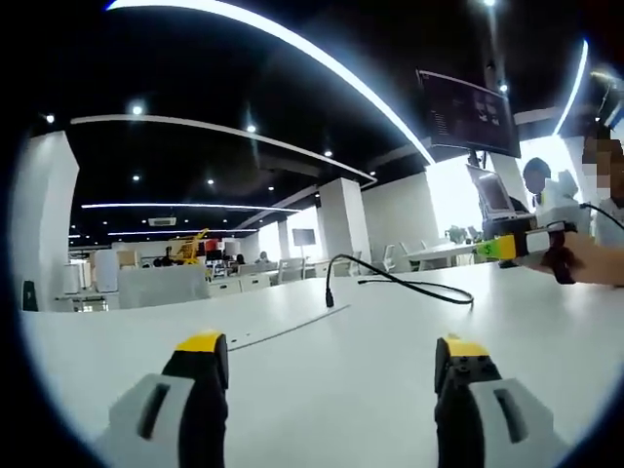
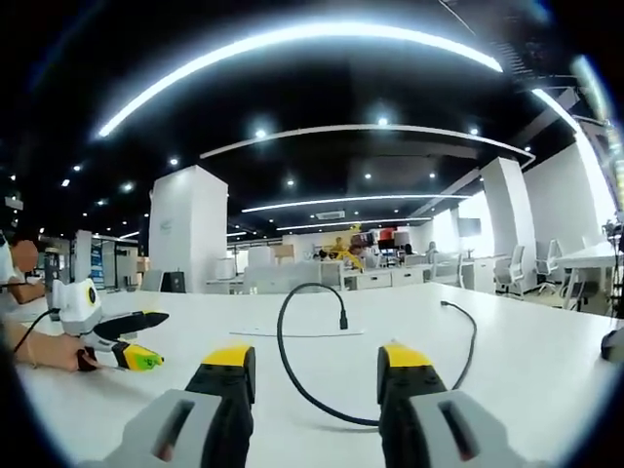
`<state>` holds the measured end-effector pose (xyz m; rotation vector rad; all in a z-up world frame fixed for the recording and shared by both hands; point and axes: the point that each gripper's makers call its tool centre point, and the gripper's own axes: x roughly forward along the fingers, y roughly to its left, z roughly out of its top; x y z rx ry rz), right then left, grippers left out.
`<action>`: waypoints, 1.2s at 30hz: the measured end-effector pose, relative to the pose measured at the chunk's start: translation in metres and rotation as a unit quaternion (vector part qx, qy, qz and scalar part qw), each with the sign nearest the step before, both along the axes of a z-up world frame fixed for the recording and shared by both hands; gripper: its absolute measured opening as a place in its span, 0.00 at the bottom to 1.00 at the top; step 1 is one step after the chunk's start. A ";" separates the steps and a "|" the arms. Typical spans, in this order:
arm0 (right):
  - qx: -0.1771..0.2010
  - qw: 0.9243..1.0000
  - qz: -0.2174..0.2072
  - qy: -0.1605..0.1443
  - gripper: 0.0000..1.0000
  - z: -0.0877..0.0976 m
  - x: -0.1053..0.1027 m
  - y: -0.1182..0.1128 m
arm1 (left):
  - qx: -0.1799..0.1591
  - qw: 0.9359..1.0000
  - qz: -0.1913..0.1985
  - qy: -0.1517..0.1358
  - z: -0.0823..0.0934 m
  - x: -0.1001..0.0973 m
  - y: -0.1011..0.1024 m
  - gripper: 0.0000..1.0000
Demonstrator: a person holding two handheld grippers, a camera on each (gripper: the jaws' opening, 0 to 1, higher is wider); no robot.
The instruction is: Locate the USB plug end of the data cable currently connected to the USB port on the desk. Grip the plug, withdraw it from the port, and place it onto the desktop.
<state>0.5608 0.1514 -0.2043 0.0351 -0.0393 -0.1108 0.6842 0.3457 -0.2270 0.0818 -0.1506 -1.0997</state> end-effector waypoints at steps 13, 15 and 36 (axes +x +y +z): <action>-0.008 0.999 0.010 0.038 0.52 -0.008 0.018 -0.007 | 0.000 1.000 -0.002 0.003 0.001 0.026 -0.022 0.87; -0.016 0.999 0.011 0.051 0.52 -0.011 0.021 -0.008 | 0.000 1.000 -0.002 0.005 0.001 0.030 -0.024 0.87; 0.002 0.996 0.030 0.080 0.51 -0.003 0.082 -0.021 | 0.021 1.000 -0.018 0.013 -0.005 0.069 -0.065 0.84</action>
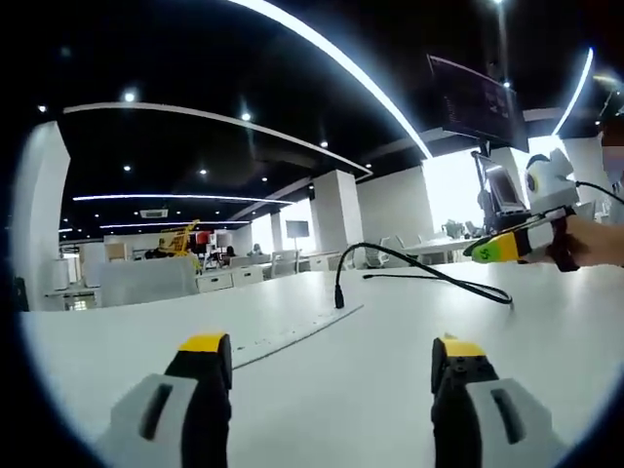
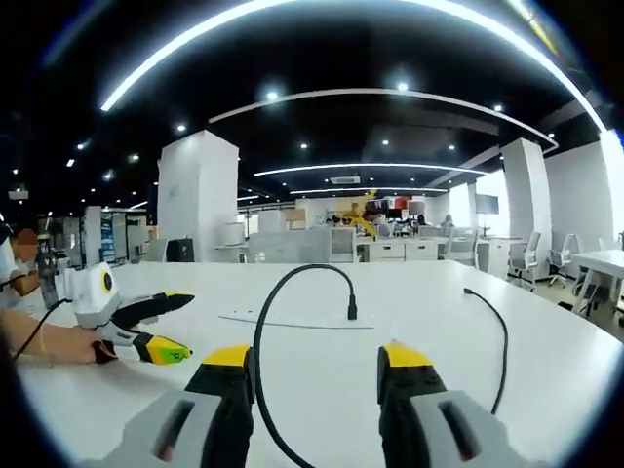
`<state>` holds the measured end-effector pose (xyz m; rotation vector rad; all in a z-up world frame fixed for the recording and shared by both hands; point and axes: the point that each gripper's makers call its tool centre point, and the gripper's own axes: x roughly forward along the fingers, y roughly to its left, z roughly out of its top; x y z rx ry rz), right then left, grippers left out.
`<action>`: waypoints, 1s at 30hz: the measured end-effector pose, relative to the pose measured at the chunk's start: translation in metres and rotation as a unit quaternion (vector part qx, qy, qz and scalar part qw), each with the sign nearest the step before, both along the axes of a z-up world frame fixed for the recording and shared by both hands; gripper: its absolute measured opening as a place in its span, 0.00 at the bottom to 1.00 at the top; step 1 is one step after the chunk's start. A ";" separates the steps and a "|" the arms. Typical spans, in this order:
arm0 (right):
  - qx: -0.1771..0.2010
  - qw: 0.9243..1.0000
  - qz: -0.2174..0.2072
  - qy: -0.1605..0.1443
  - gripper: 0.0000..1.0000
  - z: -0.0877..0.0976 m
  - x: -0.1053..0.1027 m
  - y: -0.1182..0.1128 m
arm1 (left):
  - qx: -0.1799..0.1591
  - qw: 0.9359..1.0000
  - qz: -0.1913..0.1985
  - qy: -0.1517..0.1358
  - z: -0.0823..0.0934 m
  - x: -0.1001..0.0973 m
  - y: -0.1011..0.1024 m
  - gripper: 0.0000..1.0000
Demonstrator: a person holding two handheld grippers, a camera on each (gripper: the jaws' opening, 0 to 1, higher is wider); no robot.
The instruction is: Locate the USB plug end of the data cable currently connected to the USB port on the desk. Grip the plug, withdraw it from the port, and place it onto the desktop.
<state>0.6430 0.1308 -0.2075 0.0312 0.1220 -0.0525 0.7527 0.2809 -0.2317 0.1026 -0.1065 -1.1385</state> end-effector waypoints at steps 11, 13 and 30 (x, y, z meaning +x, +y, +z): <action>0.001 1.000 -0.014 0.007 0.50 -0.001 0.014 -0.016 | 0.008 1.000 -0.019 0.007 -0.004 0.013 -0.018 0.84; 0.001 1.000 -0.014 0.008 0.50 -0.001 0.016 -0.017 | 0.008 1.000 -0.020 0.006 -0.004 0.012 -0.019 0.84; -0.001 1.000 -0.012 0.026 0.50 -0.011 0.044 -0.027 | 0.027 0.999 -0.036 0.003 -0.013 0.018 -0.039 0.82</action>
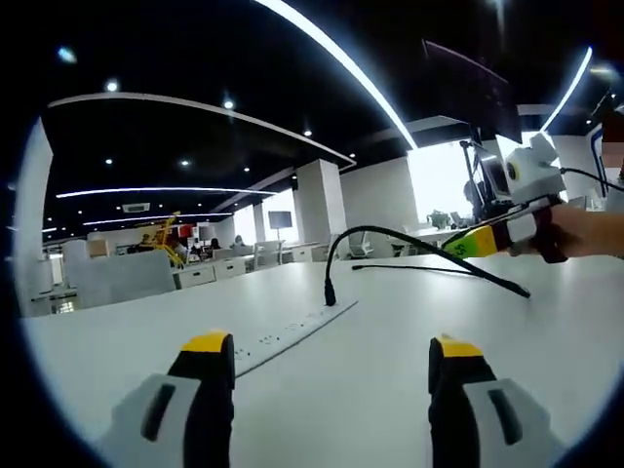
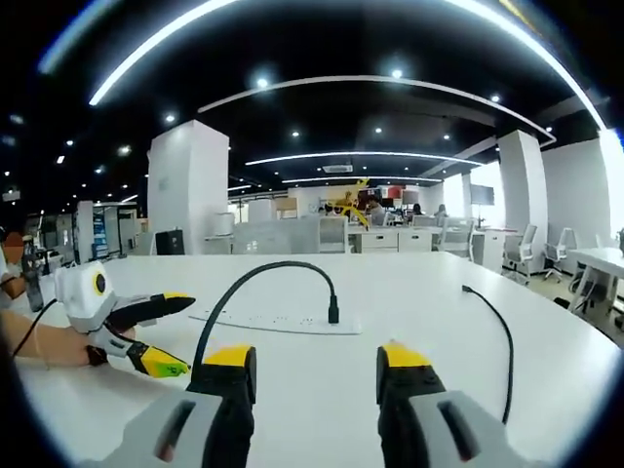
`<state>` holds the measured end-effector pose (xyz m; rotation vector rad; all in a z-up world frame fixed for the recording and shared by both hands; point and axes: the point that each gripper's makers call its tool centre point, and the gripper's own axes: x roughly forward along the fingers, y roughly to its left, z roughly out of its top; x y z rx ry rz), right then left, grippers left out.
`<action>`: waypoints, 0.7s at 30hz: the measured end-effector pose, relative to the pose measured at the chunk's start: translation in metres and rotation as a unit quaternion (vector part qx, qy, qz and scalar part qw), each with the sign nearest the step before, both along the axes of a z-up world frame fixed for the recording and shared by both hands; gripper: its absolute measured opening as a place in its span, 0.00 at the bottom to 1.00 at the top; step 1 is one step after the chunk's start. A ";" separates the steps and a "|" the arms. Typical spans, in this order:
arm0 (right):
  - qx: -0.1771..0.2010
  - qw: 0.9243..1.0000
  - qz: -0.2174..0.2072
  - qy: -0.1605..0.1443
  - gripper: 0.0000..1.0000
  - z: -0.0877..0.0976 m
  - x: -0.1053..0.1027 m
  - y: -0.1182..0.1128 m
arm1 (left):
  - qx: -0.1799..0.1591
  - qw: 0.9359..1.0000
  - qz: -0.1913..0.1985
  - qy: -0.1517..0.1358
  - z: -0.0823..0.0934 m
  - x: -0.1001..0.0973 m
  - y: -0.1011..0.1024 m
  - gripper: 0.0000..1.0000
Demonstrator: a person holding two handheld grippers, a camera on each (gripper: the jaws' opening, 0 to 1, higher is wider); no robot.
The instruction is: Locate the USB plug end of the data cable currently connected to the USB port on the desk. Grip the plug, withdraw it from the port, and place it onto the desktop.
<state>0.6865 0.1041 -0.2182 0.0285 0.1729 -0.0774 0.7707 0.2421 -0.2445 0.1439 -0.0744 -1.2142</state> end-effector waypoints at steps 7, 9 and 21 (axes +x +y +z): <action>0.009 1.000 -0.004 0.001 0.50 -0.004 0.010 -0.009 | -0.004 1.000 0.003 0.002 0.001 0.005 -0.007 0.82; 0.011 1.000 -0.005 0.001 0.50 -0.004 0.013 -0.011 | -0.005 1.000 0.005 0.002 0.001 0.007 -0.010 0.82; -0.002 1.000 -0.007 0.015 0.50 -0.007 0.023 -0.017 | -0.009 1.000 -0.002 0.009 0.001 0.019 -0.028 0.82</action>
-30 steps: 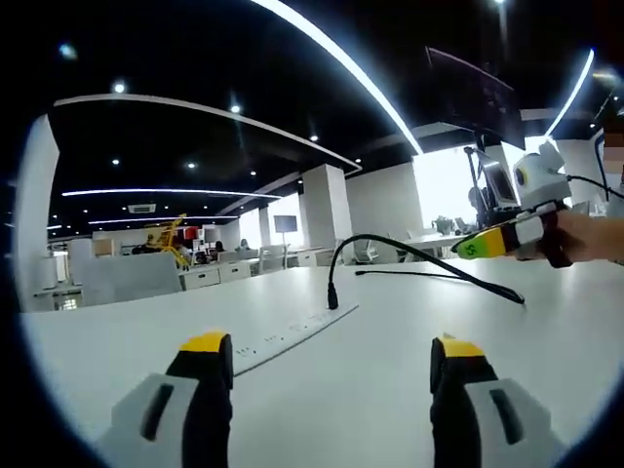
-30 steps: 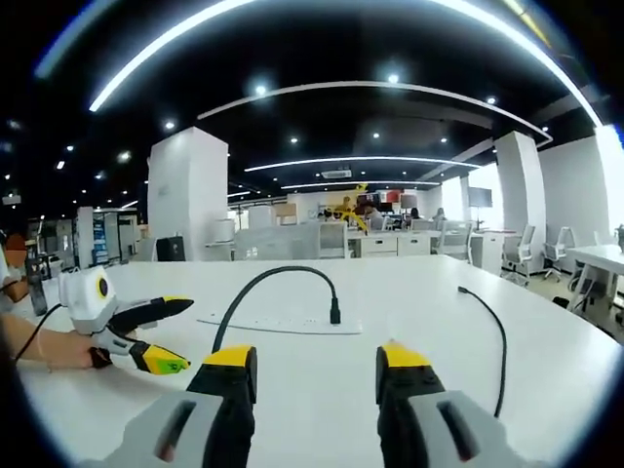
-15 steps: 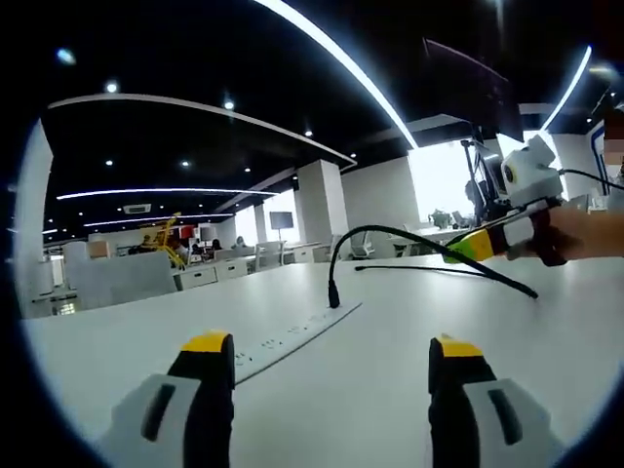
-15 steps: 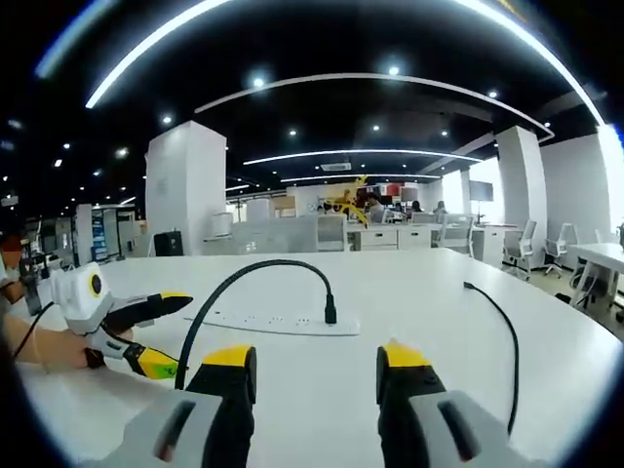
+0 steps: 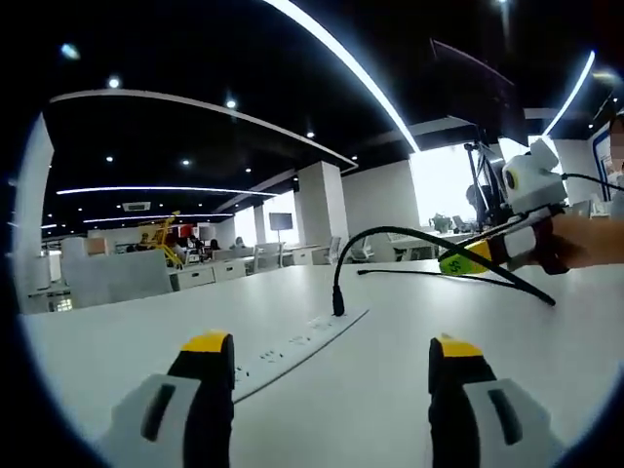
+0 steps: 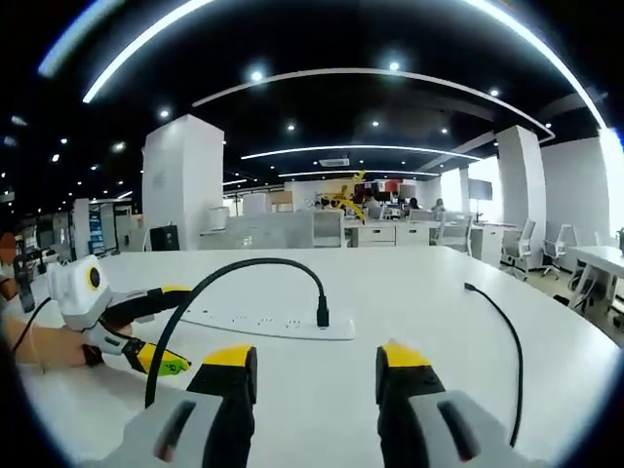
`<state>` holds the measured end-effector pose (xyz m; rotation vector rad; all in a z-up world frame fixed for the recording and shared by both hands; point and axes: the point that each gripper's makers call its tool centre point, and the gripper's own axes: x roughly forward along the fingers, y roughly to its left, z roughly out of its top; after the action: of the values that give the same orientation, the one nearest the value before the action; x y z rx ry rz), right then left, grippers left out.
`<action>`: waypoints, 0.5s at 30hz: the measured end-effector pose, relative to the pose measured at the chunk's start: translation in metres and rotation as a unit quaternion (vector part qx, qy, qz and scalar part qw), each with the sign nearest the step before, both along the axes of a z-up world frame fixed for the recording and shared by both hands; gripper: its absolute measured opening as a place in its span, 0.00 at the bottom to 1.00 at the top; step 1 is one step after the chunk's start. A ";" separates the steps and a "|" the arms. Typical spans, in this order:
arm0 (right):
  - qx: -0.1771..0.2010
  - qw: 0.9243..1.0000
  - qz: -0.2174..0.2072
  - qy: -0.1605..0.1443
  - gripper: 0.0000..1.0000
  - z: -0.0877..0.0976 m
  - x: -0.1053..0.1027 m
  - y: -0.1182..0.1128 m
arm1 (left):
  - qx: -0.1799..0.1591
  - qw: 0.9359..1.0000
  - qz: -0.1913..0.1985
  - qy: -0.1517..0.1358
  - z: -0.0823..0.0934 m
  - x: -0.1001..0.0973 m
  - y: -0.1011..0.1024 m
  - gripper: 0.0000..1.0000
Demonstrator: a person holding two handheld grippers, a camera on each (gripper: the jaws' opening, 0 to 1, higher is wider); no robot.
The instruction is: Locate the USB plug end of the data cable currently connected to the USB port on the desk. Grip the plug, withdraw it from the port, and place it onto the desktop.
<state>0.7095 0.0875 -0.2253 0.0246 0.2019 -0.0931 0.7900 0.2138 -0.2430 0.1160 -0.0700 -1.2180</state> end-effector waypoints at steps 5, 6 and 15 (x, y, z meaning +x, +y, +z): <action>-0.001 1.000 -0.003 -0.001 0.50 0.002 0.003 -0.003 | 0.002 1.000 -0.004 -0.002 -0.001 0.000 -0.005 0.82; -0.003 1.000 -0.004 -0.001 0.50 0.002 0.004 -0.004 | 0.002 1.000 -0.006 0.000 -0.001 0.000 -0.006 0.82; 0.012 1.000 -0.004 -0.008 0.49 0.006 0.018 -0.008 | 0.003 1.000 -0.014 0.001 0.000 0.008 -0.019 0.81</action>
<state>0.7275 0.0791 -0.2189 0.0491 0.1875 -0.0983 0.7982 0.1944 -0.2426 0.1184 -0.0664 -1.2467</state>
